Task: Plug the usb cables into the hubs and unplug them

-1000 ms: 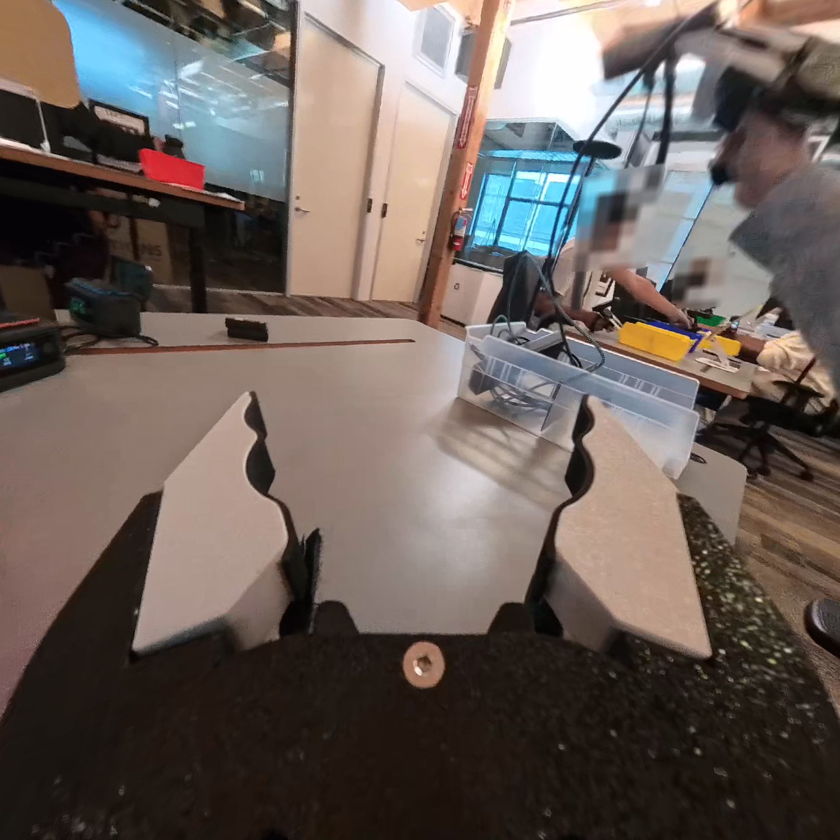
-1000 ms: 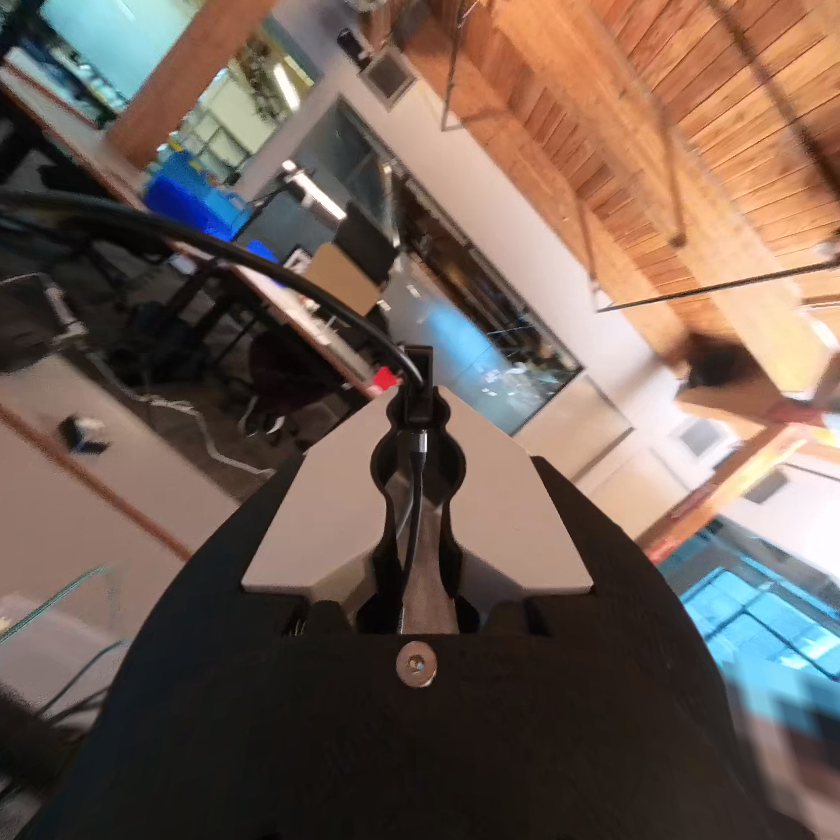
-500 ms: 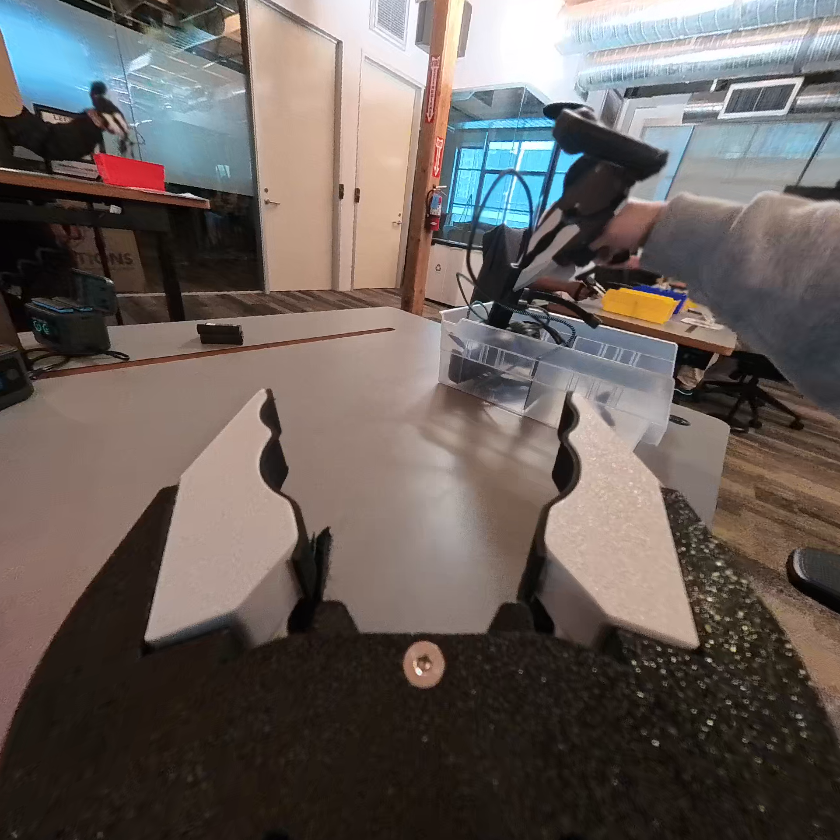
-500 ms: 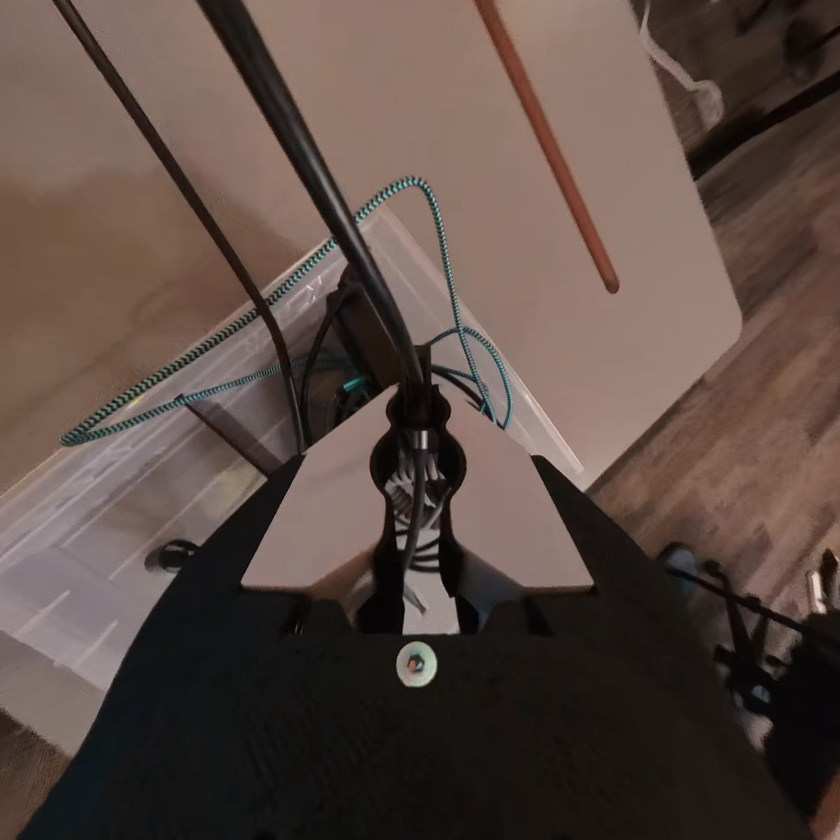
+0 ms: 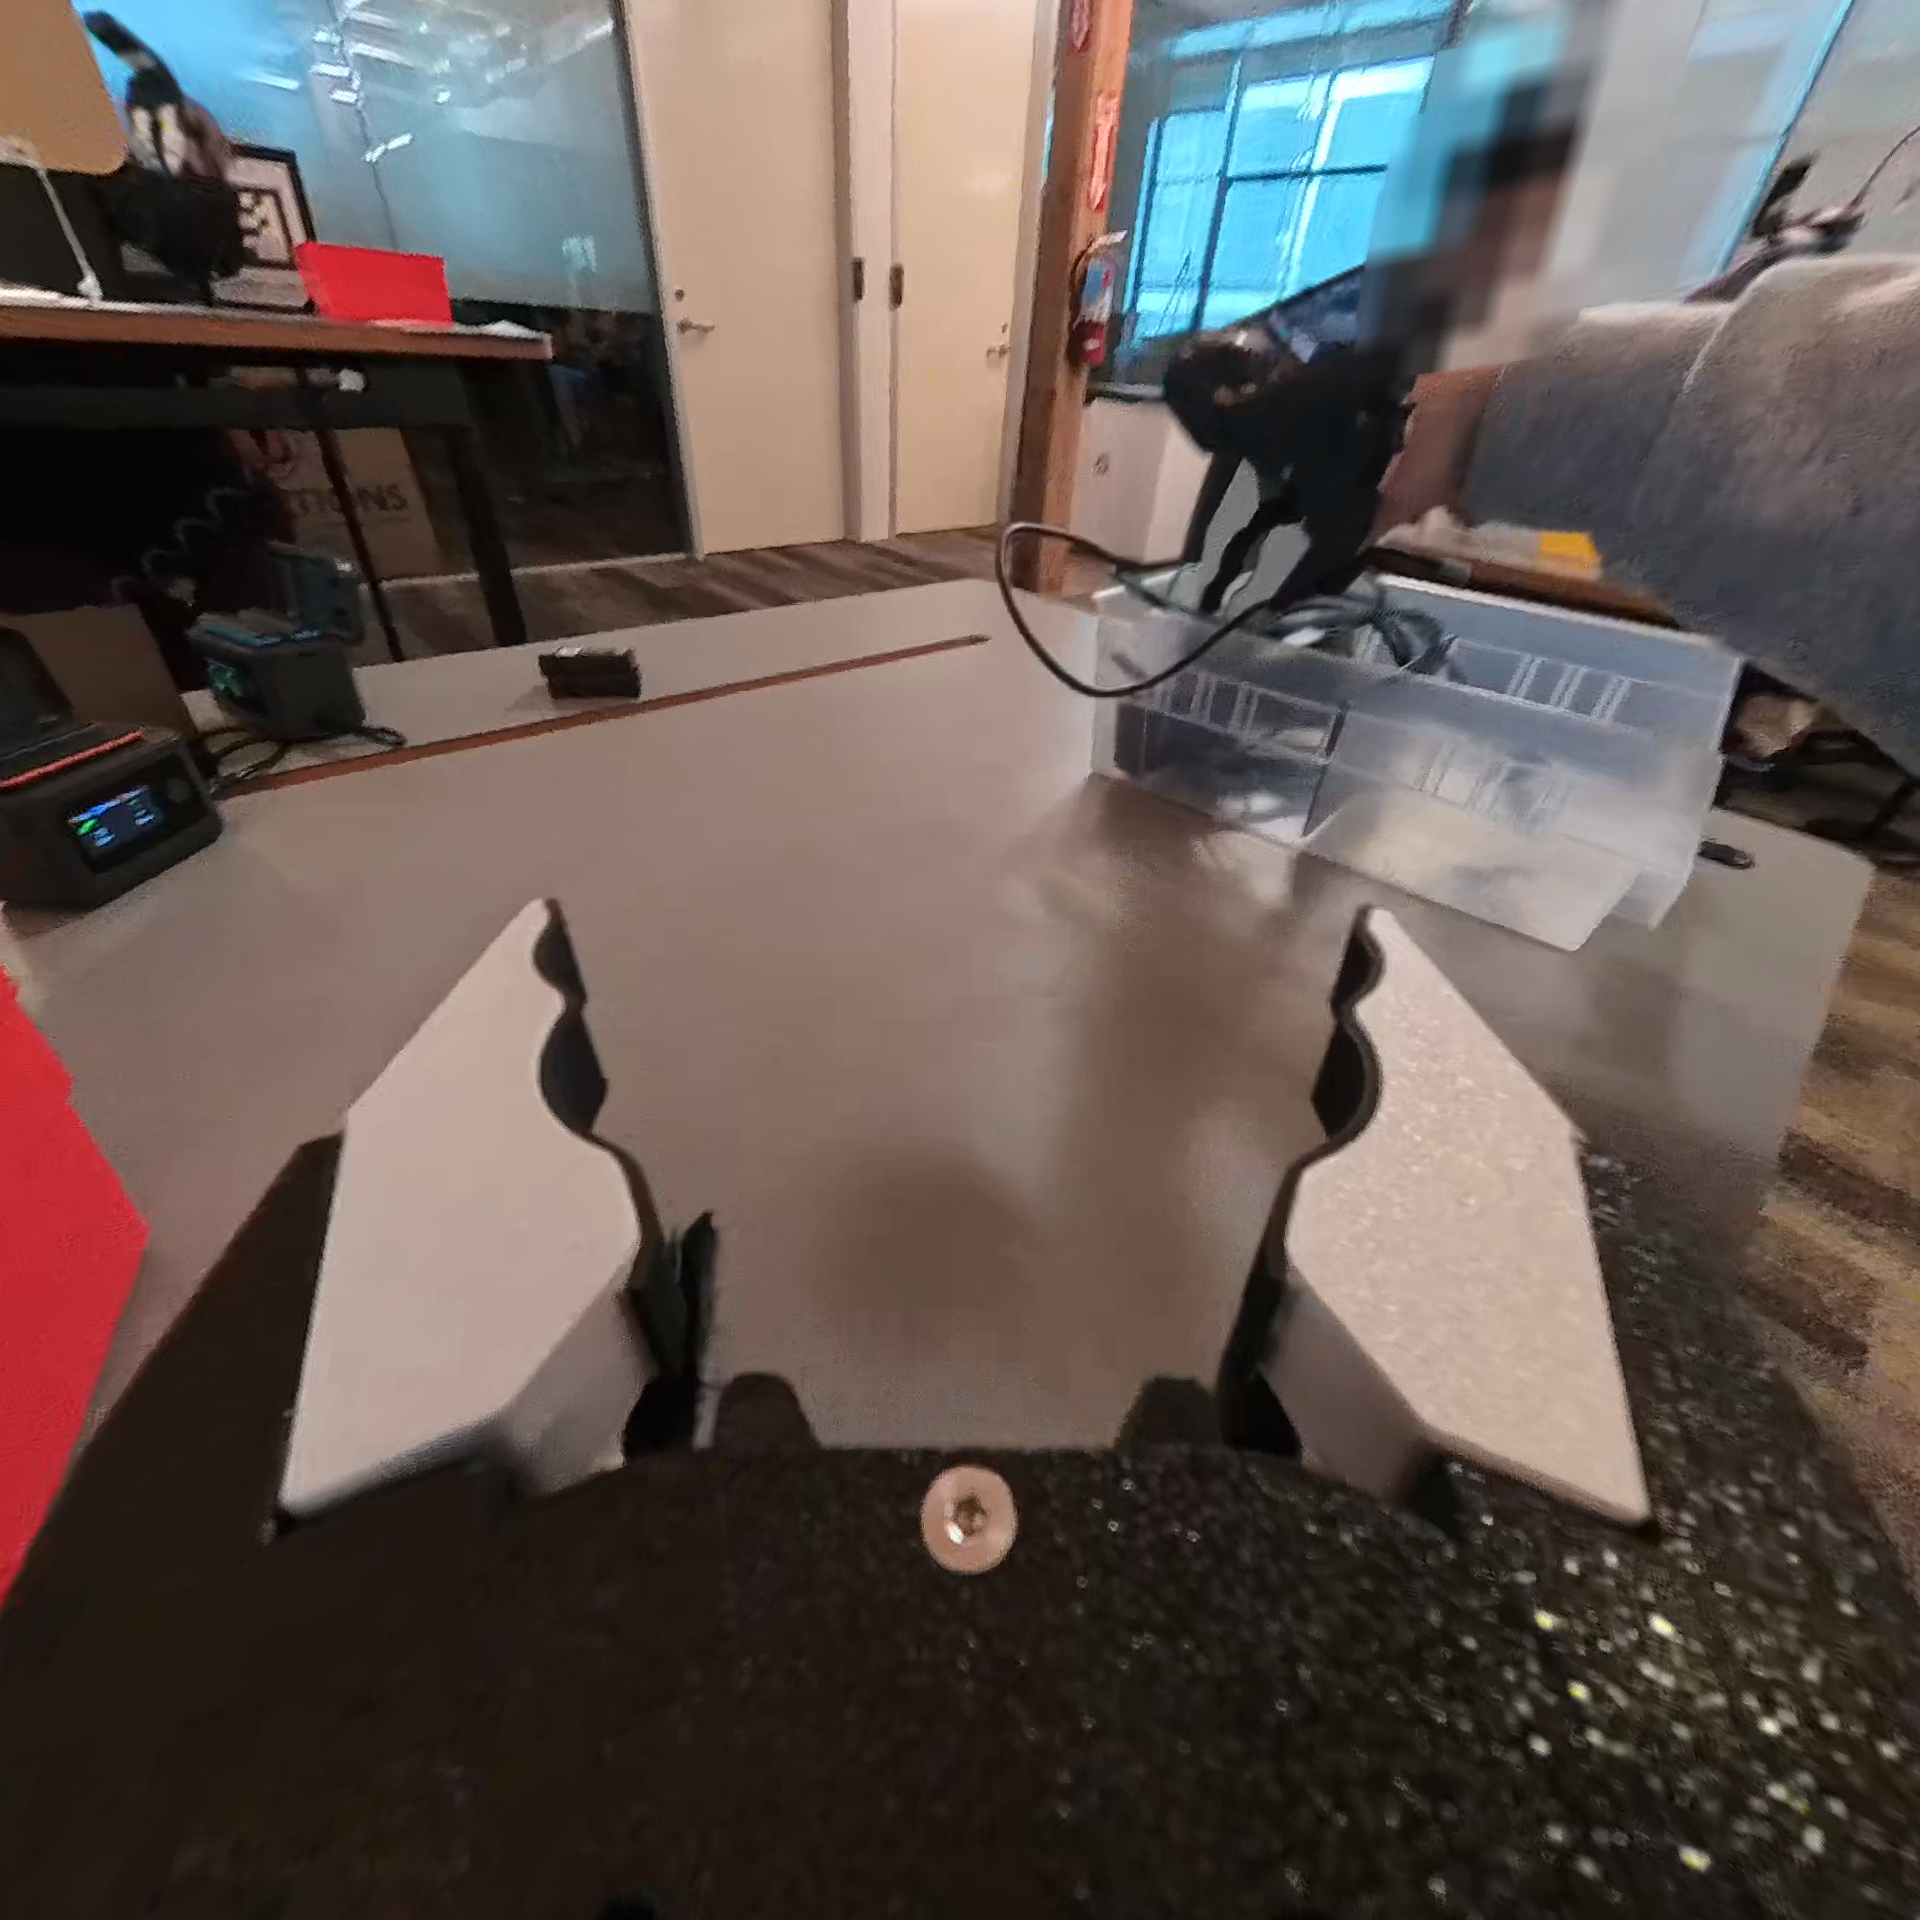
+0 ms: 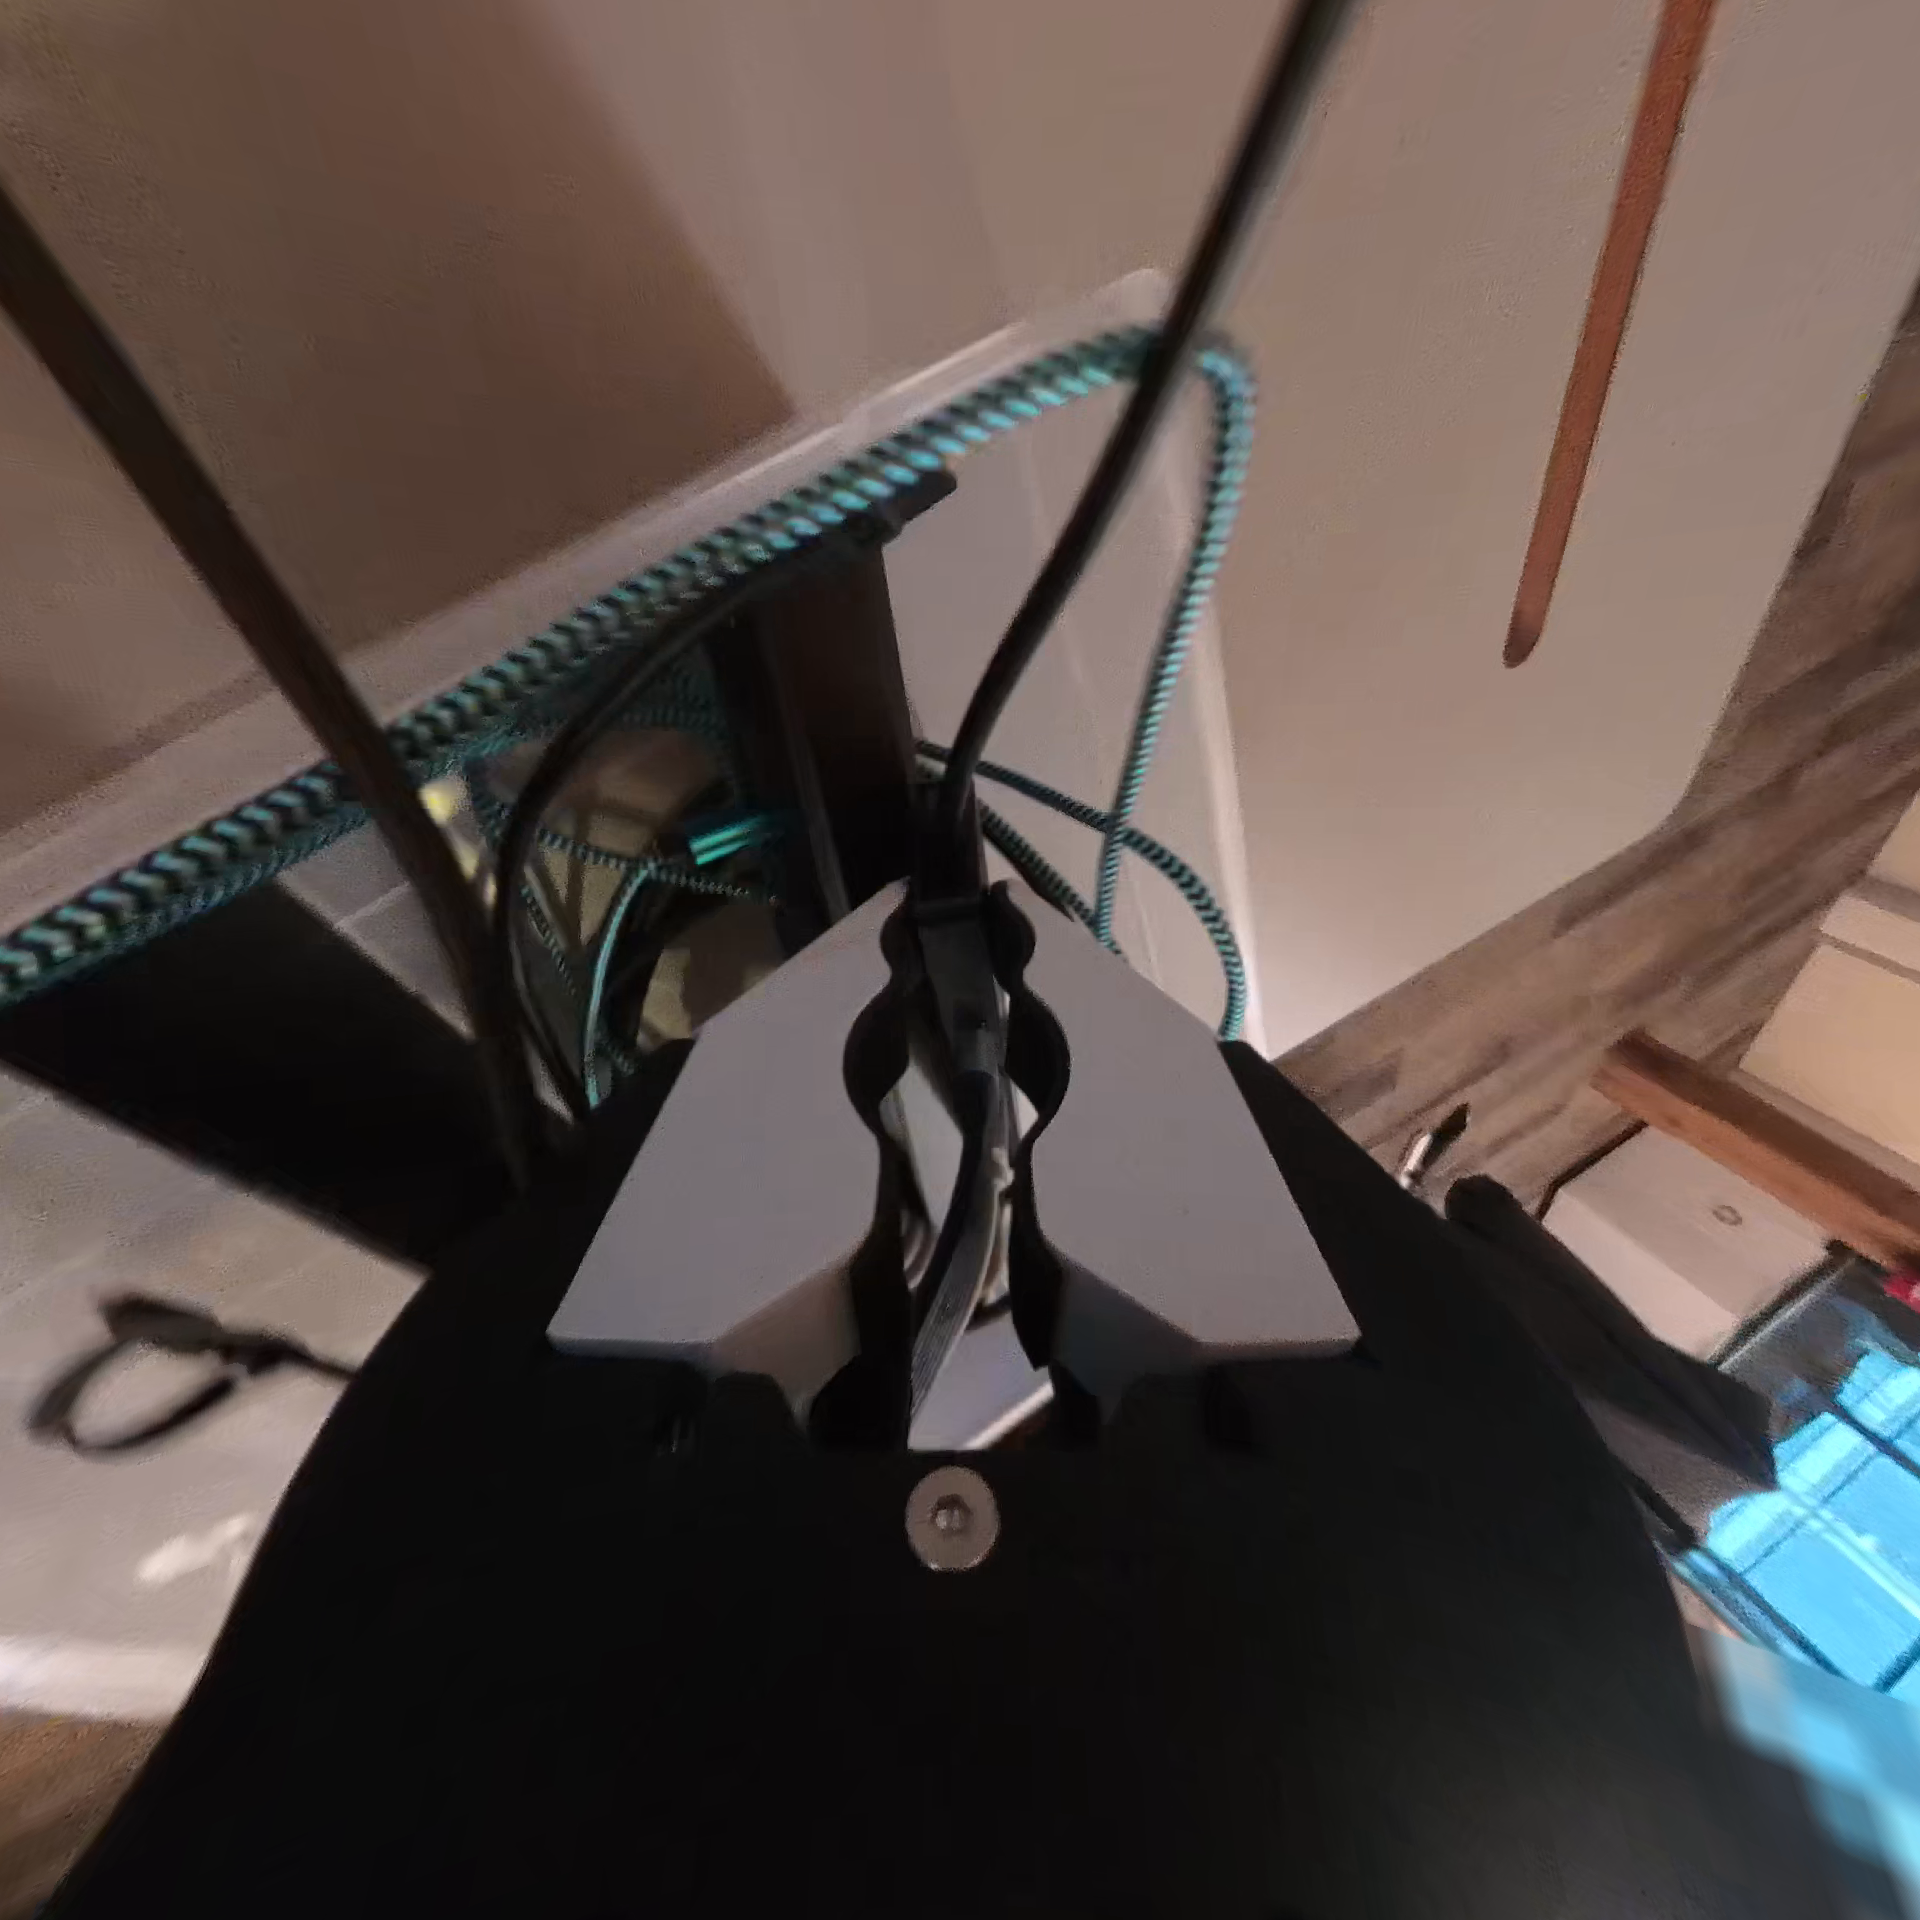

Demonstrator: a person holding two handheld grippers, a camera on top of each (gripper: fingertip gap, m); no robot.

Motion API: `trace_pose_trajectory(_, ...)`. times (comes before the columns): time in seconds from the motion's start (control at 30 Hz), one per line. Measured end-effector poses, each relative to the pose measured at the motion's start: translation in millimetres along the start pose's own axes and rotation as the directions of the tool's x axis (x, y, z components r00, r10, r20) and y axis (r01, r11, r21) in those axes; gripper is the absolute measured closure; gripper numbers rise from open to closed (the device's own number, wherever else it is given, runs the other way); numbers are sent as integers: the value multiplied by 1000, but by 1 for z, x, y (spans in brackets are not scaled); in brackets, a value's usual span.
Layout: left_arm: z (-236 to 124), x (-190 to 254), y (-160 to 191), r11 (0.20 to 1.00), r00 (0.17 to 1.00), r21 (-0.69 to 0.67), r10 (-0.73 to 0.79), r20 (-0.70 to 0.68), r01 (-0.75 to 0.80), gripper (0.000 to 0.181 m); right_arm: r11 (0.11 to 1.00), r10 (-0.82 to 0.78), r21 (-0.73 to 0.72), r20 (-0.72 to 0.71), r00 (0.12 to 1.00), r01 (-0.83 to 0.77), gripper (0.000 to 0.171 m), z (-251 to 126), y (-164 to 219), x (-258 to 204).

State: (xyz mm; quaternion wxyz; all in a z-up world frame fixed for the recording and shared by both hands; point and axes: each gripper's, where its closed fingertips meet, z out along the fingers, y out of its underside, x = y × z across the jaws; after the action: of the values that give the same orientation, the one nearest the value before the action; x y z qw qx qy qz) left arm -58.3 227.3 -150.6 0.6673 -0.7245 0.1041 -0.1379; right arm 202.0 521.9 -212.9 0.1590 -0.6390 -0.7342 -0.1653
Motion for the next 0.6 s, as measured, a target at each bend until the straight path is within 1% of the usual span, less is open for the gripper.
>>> trace_pose_trajectory(0.03, -3, -1, 1, 1000, 1000, -15, 10, 7, -10, 41, 998, 59, 16, 12, 998, -59, 159, -1, -2, 1)
trace_pose_trajectory(0.07, -8, -1, 0, 1000, 1000, -18, 23, 11, -23, 39, 987, 156, 18, 42, 987, -157, 139, -5, 0, 3)
trace_pose_trajectory(0.1, -15, -1, -3, 999, 999, -16, 42, 13, -42, 42, 963, 268, 17, 66, 961, -270, 110, -14, 4, 6)
trace_pose_trajectory(0.13, -23, 0, -7, 999, 999, -12, 51, 12, -51, 44, 930, 361, 46, 76, 929, -365, 95, -28, 7, 9)
trace_pose_trajectory(0.2, -43, -1, -20, 999, 998, 12, 53, 23, -53, 42, 852, 475, 229, 41, 879, -471, 85, -69, 7, 19)
trace_pose_trajectory(0.23, -56, -1, -32, 997, 997, 36, 66, 38, -67, 40, 798, 533, 327, 12, 846, -507, 82, -94, 10, 22)
trace_pose_trajectory(0.3, -88, -11, -55, 991, 985, 66, 108, 132, -117, 40, 683, 627, 524, -63, 777, -509, 79, -145, 22, 21)
trace_pose_trajectory(0.33, -105, -28, -60, 988, 961, 27, 139, 238, -150, 40, 625, 670, 610, -100, 736, -487, 79, -169, 32, 16)
trace_pose_trajectory(0.37, -124, -53, -56, 983, 914, -64, 182, 363, -170, 40, 568, 733, 666, -144, 665, -482, 80, -188, 49, 10)
trace_pose_trajectory(0.4, -141, -76, -43, 968, 865, -189, 236, 443, -167, 40, 512, 795, 703, -171, 583, -493, 80, -200, 71, 2)
trace_pose_trajectory(0.43, -158, -101, -28, 943, 808, -304, 282, 517, -135, 39, 456, 846, 726, -173, 505, -515, 80, -205, 92, -8)
trace_pose_trajectory(0.47, -171, -118, -9, 909, 779, -406, 324, 537, -98, 40, 412, 884, 726, -173, 433, -551, 80, -201, 114, -21)
trace_pose_trajectory(0.5, -180, -131, 9, 883, 776, -468, 315, 547, -28, 38, 383, 910, 698, -173, 377, -605, 75, -188, 135, -36)
trace_pose_trajectory(0.53, -185, -137, 24, 860, 789, -509, 292, 541, 31, 39, 365, 928, 655, -203, 311, -662, 59, -173, 158, -49)
trace_pose_trajectory(0.57, -187, -141, 39, 831, 811, -550, 264, 522, 84, 38, 369, 929, 610, -257, 265, -701, 48, -158, 179, -60)
trace_pose_trajectory(0.6, -191, -144, 55, 788, 831, -600, 238, 503, 137, 37, 377, 925, 573, -277, 261, -728, 44, -144, 190, -70)
